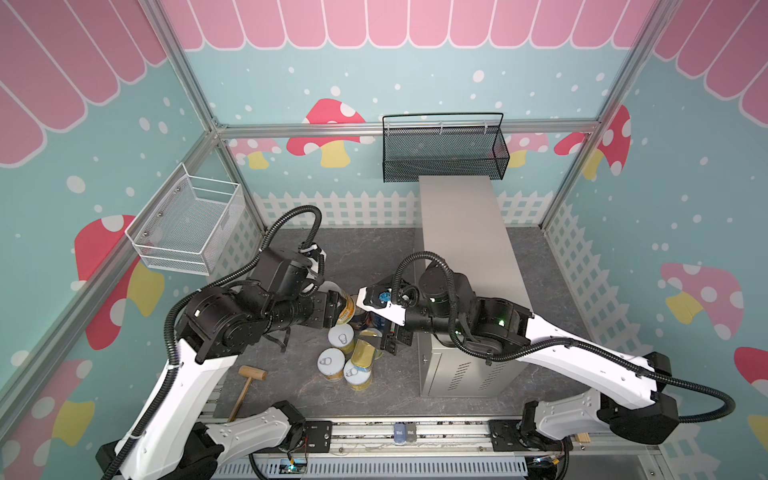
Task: Place and organize the canned foods onto the counter
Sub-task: 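Close the right gripper on the container held up by the left gripper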
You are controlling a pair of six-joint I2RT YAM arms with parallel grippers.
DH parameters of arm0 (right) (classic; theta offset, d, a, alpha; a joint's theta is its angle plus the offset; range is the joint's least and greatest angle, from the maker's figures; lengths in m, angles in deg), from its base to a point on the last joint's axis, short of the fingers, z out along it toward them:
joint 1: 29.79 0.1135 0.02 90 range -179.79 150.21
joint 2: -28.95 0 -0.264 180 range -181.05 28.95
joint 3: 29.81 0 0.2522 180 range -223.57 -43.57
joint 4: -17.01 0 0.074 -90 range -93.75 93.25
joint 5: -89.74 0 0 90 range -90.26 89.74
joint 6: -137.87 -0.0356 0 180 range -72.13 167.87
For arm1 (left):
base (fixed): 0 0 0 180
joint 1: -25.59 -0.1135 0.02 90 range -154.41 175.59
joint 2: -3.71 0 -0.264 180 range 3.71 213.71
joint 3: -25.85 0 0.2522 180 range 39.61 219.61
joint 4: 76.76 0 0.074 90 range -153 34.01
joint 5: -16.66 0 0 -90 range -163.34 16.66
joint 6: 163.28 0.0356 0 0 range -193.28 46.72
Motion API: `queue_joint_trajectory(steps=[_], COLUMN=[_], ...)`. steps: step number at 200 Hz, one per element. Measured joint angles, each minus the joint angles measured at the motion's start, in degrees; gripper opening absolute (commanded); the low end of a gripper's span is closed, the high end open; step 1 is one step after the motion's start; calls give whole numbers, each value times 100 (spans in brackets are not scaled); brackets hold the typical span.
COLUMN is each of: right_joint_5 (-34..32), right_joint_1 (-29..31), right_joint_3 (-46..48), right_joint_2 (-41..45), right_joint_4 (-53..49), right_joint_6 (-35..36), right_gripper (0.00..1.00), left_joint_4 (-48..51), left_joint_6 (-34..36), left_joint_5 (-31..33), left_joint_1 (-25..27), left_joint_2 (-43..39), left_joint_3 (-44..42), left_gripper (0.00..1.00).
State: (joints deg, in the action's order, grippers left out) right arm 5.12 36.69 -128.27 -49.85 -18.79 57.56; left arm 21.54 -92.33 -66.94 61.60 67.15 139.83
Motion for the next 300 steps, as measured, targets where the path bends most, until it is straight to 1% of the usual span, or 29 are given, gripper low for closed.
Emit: queue_joint_trajectory(steps=[33, 69, 82, 103, 122, 144, 195, 212, 222, 243, 281, 300], right_joint_5=[-22, -39, -63, -92, -83, -61, -9, 52, 94, 236, 387, 420], right_joint_1=[0, 0, 0, 0, 9, 15, 37, 37, 37, 37, 37, 37], right_joint_3=[0, -42, -63, -155, -170, -170, -61, -7, 42, 173, 310, 323], right_joint_2=[-299, -682, -778, -927, -992, -994, -960, -927, -887, -774, -597, -570], right_joint_4=[343, 564, 623, 758, 903, 999, 1307, 1412, 1480, 1626, 1705, 1744], right_joint_6=[-144, -282, -328, -407, -466, -520, -540, -531, -525, -516, -485, -505], right_gripper=[99, 99, 99, 97, 96, 99, 99, 96, 92, 86, 70, 67], left_joint_4=[57, 149, 256, 337, 332, 315, 317, 326, 321, 306, 264, 264], left_joint_6=[111, 205, 225, 304, 341, 372, 413, 411, 409, 409, 393, 380], left_joint_5=[-238, -546, -557, -684, -752, -776, -831, -876, -909, -975, -1084, -1108], left_joint_1=[0, 0, -44, -37, -37, -37, -37, -37, -37, -37, -37, -37], left_joint_2=[-57, -116, -138, -164, -186, -227, -214, -188, -181, -164, -133, -129], left_joint_3=[273, 334, 378, 501, 605, 627, 638, 682, 697, 706, 743, 796], left_gripper=[0, 0, 0, 0, 0, 0, 0, 0, 0, 0, 0, 0])
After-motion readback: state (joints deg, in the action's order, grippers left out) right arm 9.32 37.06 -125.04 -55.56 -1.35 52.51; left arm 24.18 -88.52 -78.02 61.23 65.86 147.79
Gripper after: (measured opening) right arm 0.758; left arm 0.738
